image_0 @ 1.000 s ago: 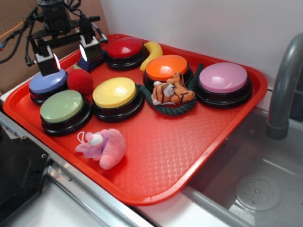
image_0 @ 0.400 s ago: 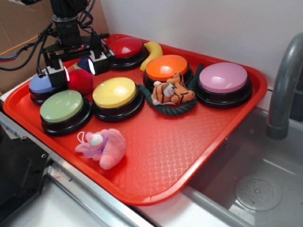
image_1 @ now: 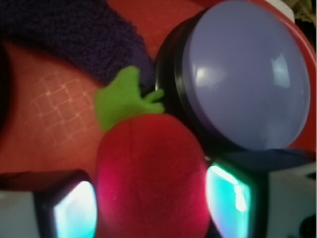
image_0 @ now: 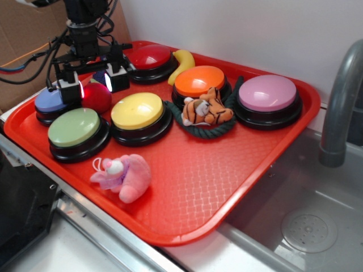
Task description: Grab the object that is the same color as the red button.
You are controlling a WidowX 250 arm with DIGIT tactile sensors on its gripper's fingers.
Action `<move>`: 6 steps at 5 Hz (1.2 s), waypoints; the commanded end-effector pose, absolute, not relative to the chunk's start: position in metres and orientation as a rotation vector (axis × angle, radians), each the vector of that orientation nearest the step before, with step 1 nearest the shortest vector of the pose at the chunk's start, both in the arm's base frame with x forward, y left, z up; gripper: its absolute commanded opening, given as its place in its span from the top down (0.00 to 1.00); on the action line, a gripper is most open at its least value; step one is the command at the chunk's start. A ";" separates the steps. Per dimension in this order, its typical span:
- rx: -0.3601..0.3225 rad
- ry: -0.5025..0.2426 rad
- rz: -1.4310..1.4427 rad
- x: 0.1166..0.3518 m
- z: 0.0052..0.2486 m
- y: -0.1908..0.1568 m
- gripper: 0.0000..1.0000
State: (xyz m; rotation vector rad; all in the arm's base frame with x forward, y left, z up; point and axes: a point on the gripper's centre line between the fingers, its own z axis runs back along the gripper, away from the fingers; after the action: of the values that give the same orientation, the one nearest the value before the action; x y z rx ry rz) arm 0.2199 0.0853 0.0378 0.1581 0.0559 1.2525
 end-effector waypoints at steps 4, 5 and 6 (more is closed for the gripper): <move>-0.127 -0.045 0.676 0.207 0.114 0.061 1.00; -0.168 -0.104 0.422 0.192 0.145 0.028 1.00; -0.216 -0.122 0.258 0.173 0.163 -0.004 1.00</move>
State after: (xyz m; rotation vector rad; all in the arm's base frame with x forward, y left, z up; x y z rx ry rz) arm 0.1816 -0.0195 0.1587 -0.2129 -0.0872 0.2598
